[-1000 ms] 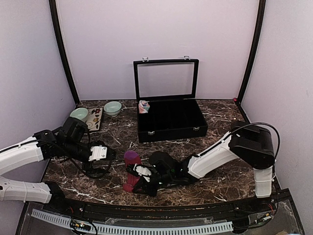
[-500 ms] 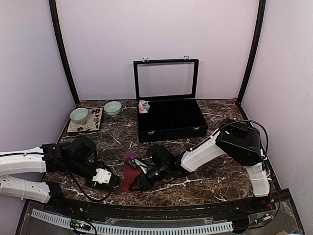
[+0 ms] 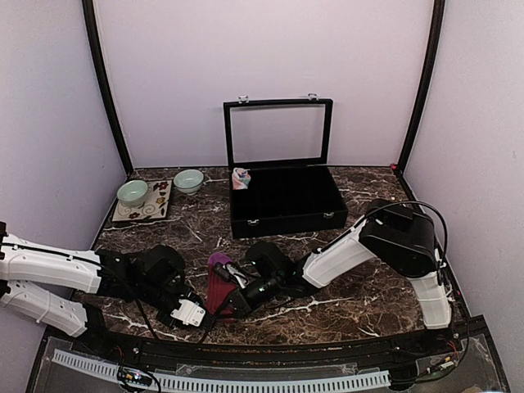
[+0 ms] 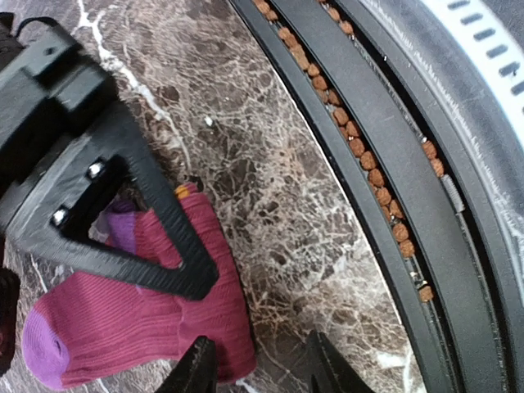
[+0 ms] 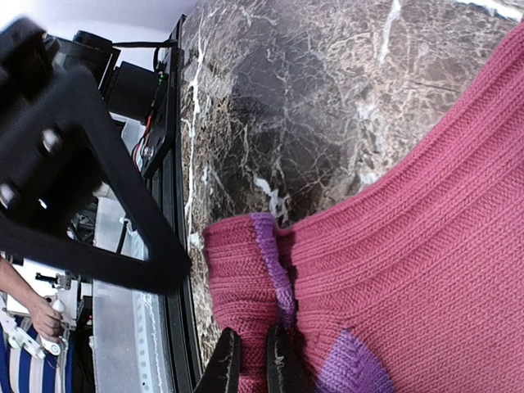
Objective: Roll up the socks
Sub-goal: Roll the sock at the center of the board.
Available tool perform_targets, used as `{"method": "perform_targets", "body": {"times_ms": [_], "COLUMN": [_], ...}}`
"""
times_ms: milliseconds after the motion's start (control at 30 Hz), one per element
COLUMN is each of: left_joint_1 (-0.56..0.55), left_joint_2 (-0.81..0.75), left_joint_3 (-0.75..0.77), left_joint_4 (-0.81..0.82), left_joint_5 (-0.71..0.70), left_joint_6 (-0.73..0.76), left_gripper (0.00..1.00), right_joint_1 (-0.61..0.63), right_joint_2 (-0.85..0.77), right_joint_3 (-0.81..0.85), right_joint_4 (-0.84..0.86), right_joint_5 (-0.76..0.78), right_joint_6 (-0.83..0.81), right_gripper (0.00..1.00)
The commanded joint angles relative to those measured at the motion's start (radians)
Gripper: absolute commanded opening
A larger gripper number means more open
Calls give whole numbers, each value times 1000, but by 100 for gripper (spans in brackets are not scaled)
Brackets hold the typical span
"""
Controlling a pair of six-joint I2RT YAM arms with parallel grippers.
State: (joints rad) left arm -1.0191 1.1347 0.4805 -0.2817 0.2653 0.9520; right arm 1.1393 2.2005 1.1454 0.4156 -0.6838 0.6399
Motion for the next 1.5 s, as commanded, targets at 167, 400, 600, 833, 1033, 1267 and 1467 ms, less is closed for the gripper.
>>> {"method": "perform_targets", "body": {"times_ms": [167, 400, 600, 833, 1033, 1267, 1467], "left_joint_1": [-45, -49, -49, -50, -49, -50, -50], "left_joint_2": [81, 101, 170, 216, 389, 357, 372], "left_joint_3": [28, 23, 37, 50, 149, 75, 69], "left_joint_4": [77, 100, 85, 72, -36, -15, -41], "left_joint_5": [-119, -147, -175, -182, -210, -182, -169], "left_joint_6": [65, 59, 42, 39, -34, -54, -86], "left_gripper": [39, 39, 31, 21, 0, 0, 0], "right_joint_1": [-21, -23, -23, -23, -26, -30, -32], "right_joint_2": [141, 131, 121, 114, 87, -4, -96], "right_joint_3": [-52, -51, -65, -61, -64, -136, -205], "right_joint_4": [-229, -229, -190, -191, -187, -180, -242], "right_joint_5": [175, 174, 170, 170, 184, 257, 351], "right_joint_6": [70, 78, 98, 96, 94, 78, 23], "right_gripper": [0, 0, 1, 7, 13, 98, 99]}}
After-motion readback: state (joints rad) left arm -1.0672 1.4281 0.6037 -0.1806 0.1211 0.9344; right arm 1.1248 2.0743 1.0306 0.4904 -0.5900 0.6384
